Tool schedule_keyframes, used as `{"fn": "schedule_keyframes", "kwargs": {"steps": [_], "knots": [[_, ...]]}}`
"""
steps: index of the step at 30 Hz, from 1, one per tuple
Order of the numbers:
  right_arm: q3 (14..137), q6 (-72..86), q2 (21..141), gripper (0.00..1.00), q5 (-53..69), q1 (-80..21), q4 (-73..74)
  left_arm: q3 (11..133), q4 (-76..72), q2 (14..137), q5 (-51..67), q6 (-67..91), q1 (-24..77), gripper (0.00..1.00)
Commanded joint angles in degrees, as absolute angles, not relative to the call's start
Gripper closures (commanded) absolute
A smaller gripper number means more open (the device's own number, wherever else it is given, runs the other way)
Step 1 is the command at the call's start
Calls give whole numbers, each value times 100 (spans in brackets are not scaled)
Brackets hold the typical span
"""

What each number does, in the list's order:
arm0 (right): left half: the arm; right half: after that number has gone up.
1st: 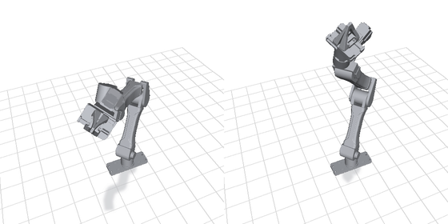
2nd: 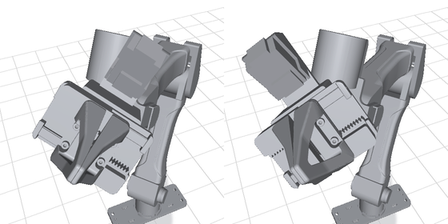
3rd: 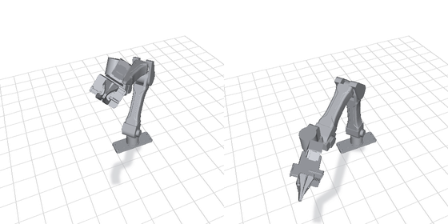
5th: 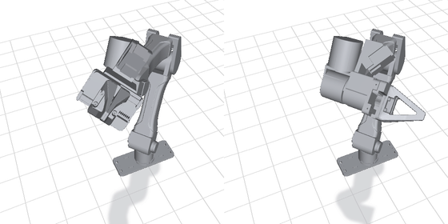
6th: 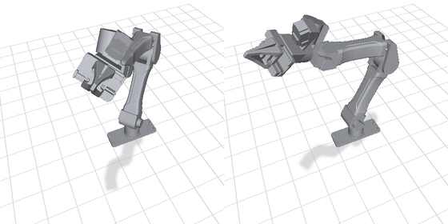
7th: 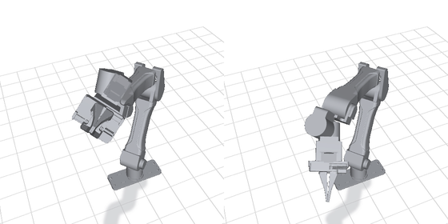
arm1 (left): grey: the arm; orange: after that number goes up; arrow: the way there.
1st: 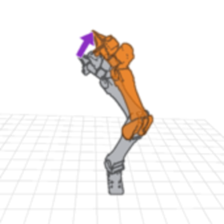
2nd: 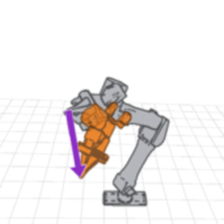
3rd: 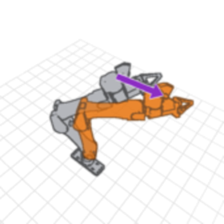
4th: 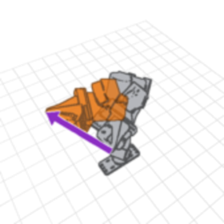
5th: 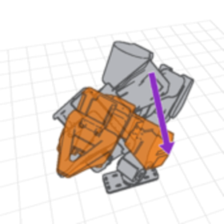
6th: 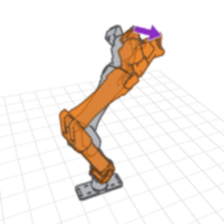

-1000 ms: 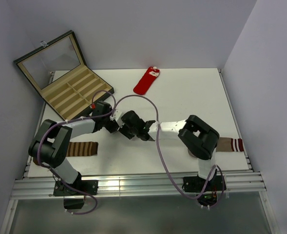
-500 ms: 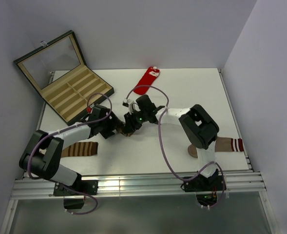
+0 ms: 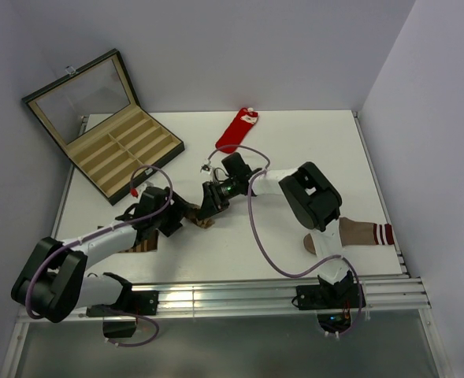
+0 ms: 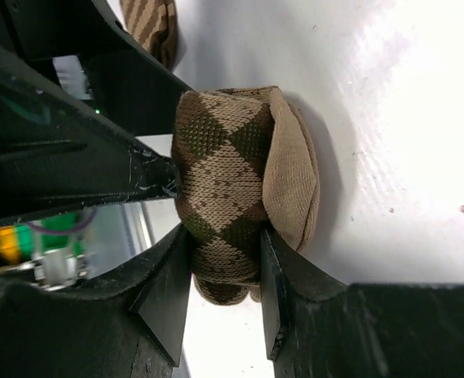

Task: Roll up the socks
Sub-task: Roll the sock at the center of the board.

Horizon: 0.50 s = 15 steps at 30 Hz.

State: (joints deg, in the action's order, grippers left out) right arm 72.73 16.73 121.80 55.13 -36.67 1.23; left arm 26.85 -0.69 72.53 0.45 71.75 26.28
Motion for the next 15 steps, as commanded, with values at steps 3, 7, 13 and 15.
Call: {"fn": "schedule_keyframes", "kwargs": {"steps": [3,7,13,15], "knots": [[7120,2345,12674,100,5475,-3656,459,2470,-790,7356,-150,7418,2698,17],[6970,2803,12735,100,5528,-3577,53,2479,-817,7646,-53,7506,2733,22],[6786,3471,12858,100,5687,-3489,-570,2461,-958,8042,70,7638,2847,28],[6680,3726,12885,100,5695,-3454,-824,2461,-975,8138,70,7655,2891,28]]}}
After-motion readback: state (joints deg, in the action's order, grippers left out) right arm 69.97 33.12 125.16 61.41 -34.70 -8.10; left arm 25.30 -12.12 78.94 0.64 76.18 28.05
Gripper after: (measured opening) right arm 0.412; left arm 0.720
